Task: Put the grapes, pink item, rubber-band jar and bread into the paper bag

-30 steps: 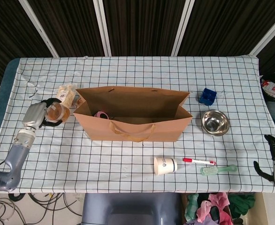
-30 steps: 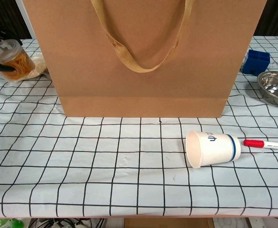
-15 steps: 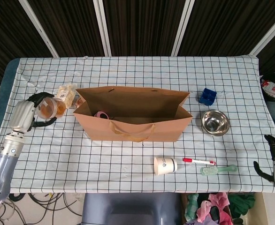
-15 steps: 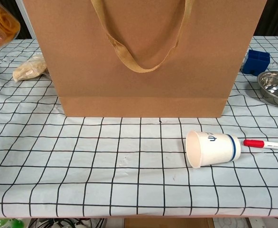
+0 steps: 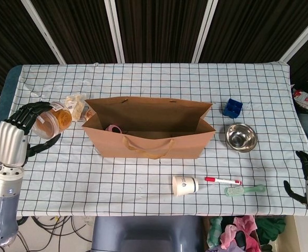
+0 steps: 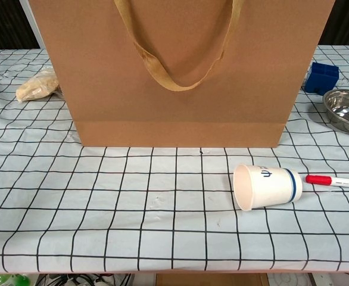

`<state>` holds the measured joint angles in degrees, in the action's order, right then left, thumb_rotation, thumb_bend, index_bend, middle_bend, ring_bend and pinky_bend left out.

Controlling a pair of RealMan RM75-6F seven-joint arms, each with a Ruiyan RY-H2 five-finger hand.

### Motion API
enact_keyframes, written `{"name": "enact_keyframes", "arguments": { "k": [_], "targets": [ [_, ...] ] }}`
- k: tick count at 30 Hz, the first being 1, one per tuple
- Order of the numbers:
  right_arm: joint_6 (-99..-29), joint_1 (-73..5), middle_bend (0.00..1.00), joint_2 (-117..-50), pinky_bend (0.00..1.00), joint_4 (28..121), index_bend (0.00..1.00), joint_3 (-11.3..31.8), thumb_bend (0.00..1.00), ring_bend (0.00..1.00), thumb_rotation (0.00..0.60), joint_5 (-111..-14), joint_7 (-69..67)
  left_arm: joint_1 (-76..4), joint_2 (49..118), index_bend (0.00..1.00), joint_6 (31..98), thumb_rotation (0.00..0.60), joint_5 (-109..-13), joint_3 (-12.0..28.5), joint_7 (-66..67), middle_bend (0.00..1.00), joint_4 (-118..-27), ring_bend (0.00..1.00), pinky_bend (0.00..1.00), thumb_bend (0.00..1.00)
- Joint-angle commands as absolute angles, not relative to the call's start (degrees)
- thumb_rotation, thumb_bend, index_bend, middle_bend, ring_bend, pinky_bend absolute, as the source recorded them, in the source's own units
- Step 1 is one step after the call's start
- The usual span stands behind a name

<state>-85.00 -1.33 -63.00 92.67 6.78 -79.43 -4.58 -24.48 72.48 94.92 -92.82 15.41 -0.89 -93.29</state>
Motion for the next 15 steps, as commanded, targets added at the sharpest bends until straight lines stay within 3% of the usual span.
{"name": "enact_keyframes", "arguments": {
  "k": [1,8,15],
  "targets": [
    [-85.0,-1.3,0.09,-63.0,0.33,92.7,0.10,6.8,0.30,0.18,0.600,-79.4,-4.6,-25.5,71.4,0.46,95.6,0.600,-94.3,17.3,0.8,0.50,-98.0,0.37,0.51,0.42],
    [-85.1,-1.2,0.09,-63.0,0.33,92.6,0.10,6.9,0.30,0.18,0.600,-79.2,-4.9,-29.4,70.1,0.47,93.0,0.600,-92.4,22.6,3.4,0.50,-108.4,0.37,0.51,0.42],
    [-84.8,-1.4,0.09,-63.0,0.33,92.7,0.10,6.7,0.30,0.18,0.600,-79.4,-4.6,-35.0,71.8,0.47,83.6,0.600,-87.9,23.1,11.2,0.49,-111.7,0.37,0.50,0.42]
  ]
}}
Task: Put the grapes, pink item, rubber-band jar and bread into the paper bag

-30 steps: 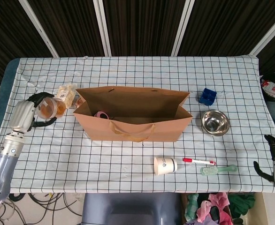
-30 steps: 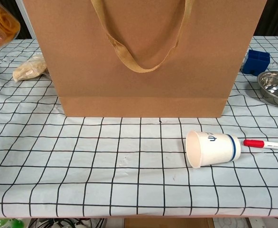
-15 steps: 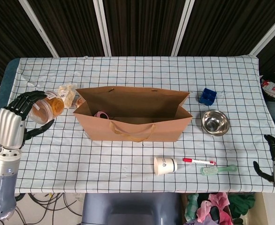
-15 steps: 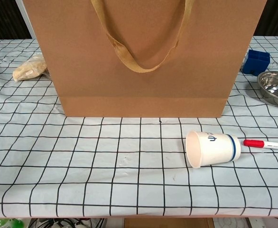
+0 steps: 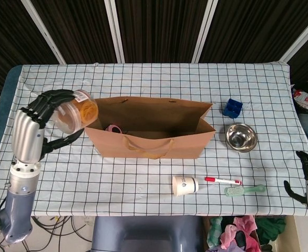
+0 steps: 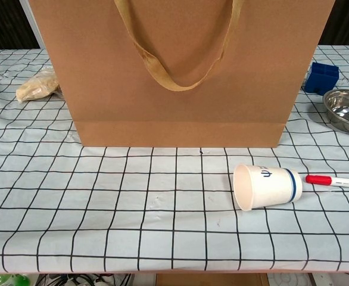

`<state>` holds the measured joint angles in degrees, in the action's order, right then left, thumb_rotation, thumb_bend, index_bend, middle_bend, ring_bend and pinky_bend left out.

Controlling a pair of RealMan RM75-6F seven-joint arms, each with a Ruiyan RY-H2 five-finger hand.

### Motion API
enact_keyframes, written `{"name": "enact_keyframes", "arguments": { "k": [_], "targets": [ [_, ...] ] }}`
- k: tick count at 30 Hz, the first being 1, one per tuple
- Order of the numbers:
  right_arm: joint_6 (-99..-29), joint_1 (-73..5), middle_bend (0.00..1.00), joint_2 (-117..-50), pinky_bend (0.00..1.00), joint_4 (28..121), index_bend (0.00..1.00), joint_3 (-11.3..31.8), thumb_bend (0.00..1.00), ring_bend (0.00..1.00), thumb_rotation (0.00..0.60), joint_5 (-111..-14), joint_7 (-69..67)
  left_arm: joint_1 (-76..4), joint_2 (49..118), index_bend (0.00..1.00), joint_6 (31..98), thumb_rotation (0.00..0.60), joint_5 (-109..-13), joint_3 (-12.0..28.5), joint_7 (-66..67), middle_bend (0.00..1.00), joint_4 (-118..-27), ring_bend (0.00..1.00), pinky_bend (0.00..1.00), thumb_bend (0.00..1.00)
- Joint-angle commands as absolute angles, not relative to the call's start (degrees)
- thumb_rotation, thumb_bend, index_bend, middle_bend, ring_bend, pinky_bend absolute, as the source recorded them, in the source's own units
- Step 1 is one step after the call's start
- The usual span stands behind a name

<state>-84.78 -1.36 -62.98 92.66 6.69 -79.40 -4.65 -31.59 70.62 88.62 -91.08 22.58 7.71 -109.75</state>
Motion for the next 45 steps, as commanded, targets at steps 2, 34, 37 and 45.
{"name": "enact_keyframes", "arguments": {
  "k": [2,34,37,45],
  "targets": [
    [-84.9,-1.3,0.09,-63.0,0.33,92.7,0.10,6.8,0.30,0.18,0.600,-79.3,-4.6,-36.9,73.1,0.47,80.4,0.600,-85.5,23.2,12.5,0.48,-112.2,0.37,0.50,0.41],
    [-85.2,-1.2,0.09,-63.1,0.33,92.3,0.10,6.9,0.30,0.18,0.600,-79.2,-5.0,-36.6,66.3,0.11,77.0,0.600,-73.7,21.5,23.8,0.06,-118.9,0.00,0.10,0.06],
    [-85.2,-1.2,0.09,-63.1,0.33,92.3,0.10,6.9,0.30,0.18,0.600,-79.4,-4.8,-32.9,64.1,0.11,81.1,0.600,-78.0,19.4,23.7,0.06,-119.1,0.00,0.10,0.06],
    [-85.4,-1.2,0.09,-63.2,0.33,92.4,0.10,6.9,0.30,0.18,0.600,-79.4,-4.4,-23.8,61.4,0.12,88.2,0.600,-84.9,12.5,14.7,0.07,-112.5,0.00,0.12,0.06]
  ]
}}
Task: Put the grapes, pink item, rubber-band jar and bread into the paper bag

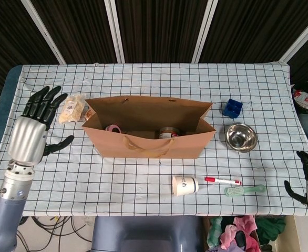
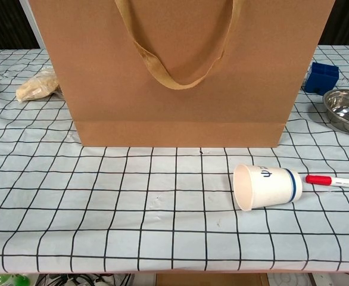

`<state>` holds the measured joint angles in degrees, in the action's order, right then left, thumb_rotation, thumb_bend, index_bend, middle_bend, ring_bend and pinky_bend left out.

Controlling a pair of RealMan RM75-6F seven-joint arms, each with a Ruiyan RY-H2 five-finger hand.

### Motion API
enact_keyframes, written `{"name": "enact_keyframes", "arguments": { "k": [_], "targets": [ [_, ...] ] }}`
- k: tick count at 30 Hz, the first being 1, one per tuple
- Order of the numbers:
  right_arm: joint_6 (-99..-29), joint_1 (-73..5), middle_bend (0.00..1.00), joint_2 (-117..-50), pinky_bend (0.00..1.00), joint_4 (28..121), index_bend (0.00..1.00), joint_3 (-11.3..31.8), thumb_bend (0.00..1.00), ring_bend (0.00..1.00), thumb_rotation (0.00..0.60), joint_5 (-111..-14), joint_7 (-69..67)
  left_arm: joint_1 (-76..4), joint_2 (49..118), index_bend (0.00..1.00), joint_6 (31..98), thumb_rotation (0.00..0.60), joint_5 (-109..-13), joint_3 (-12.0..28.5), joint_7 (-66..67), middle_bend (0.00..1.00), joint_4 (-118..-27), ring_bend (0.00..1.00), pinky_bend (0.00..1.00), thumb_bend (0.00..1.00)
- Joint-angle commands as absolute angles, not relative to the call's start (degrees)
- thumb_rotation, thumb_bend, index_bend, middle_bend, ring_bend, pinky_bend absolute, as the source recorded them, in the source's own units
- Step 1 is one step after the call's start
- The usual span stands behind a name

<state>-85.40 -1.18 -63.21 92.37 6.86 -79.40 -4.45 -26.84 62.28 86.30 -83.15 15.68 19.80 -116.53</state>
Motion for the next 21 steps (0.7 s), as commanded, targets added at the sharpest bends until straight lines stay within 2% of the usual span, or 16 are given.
{"name": "enact_keyframes", "arguments": {
  "k": [1,5,10,21],
  "targets": [
    [-85.4,-1.2,0.09,-63.2,0.33,92.4,0.10,6.9,0.30,0.18,0.600,-79.3,-4.4,-23.1,61.7,0.12,87.9,0.600,-84.5,11.6,12.9,0.07,-110.7,0.00,0.12,0.06],
    [-85.3,-1.2,0.09,-63.2,0.33,92.4,0.10,6.9,0.30,0.18,0.600,-79.3,-4.3,-22.6,64.1,0.12,84.7,0.600,-81.6,10.1,7.1,0.07,-103.1,0.00,0.13,0.06],
    [-85.3,-1.2,0.09,-63.2,0.33,92.4,0.10,6.9,0.30,0.18,0.600,-79.3,-4.4,-25.9,72.7,0.13,75.6,0.600,-74.9,10.9,1.1,0.08,-86.5,0.00,0.13,0.06],
    [-85.2,-1.2,0.09,-63.1,0.33,92.4,0.10,6.9,0.30,0.18,0.600,-79.1,-4.4,-32.4,83.2,0.13,64.0,0.600,-70.4,12.7,-2.0,0.08,-67.6,0.00,0.12,0.04]
  ]
}}
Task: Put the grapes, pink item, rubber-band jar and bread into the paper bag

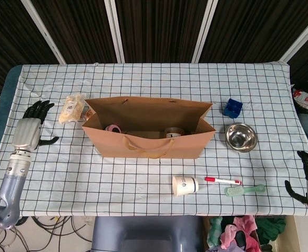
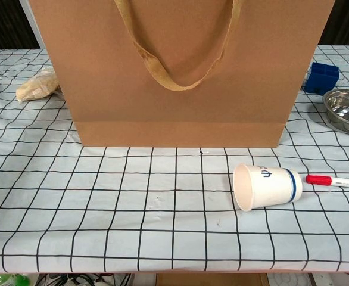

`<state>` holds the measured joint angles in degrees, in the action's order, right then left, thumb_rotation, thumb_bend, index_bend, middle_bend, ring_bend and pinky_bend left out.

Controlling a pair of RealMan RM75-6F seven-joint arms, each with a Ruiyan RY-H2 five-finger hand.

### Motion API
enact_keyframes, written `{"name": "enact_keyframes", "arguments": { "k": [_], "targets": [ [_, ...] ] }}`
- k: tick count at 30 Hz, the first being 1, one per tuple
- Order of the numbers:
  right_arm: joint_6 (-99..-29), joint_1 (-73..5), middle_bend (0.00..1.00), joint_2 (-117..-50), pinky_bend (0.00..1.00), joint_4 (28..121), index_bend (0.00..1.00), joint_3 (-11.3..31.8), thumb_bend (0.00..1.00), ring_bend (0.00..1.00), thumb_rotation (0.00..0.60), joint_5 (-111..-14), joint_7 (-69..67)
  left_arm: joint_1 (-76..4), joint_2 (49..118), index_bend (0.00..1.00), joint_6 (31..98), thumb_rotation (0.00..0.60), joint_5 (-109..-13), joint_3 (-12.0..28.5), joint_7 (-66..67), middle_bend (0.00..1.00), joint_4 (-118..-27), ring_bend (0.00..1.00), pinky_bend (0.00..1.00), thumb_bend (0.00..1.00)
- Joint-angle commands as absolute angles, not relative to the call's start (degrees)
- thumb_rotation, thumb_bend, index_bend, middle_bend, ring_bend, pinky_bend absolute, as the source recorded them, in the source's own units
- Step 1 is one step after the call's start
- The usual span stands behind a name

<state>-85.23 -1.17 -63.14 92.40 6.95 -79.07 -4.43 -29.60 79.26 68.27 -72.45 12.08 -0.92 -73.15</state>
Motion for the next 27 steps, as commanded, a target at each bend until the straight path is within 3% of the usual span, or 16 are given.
{"name": "enact_keyframes", "arguments": {
  "k": [1,17,27],
  "targets": [
    [-85.2,-1.2,0.09,-63.1,0.33,92.4,0.10,6.9,0.30,0.18,0.600,-79.1,-4.4,-33.0,84.0,0.13,62.8,0.600,-69.9,12.8,-1.9,0.08,-66.0,0.00,0.12,0.04],
    [-85.1,-1.0,0.09,-63.1,0.33,92.5,0.10,6.9,0.30,0.18,0.600,-78.8,-4.3,-41.4,97.2,0.13,48.6,0.600,-64.8,15.9,-6.2,0.08,-41.0,0.00,0.12,0.03],
    [-85.0,-1.0,0.09,-63.1,0.33,92.4,0.10,7.0,0.30,0.18,0.600,-78.5,-4.4,-44.2,102.4,0.14,44.4,0.600,-66.9,15.1,-11.7,0.08,-29.6,0.00,0.11,0.03]
  ]
}}
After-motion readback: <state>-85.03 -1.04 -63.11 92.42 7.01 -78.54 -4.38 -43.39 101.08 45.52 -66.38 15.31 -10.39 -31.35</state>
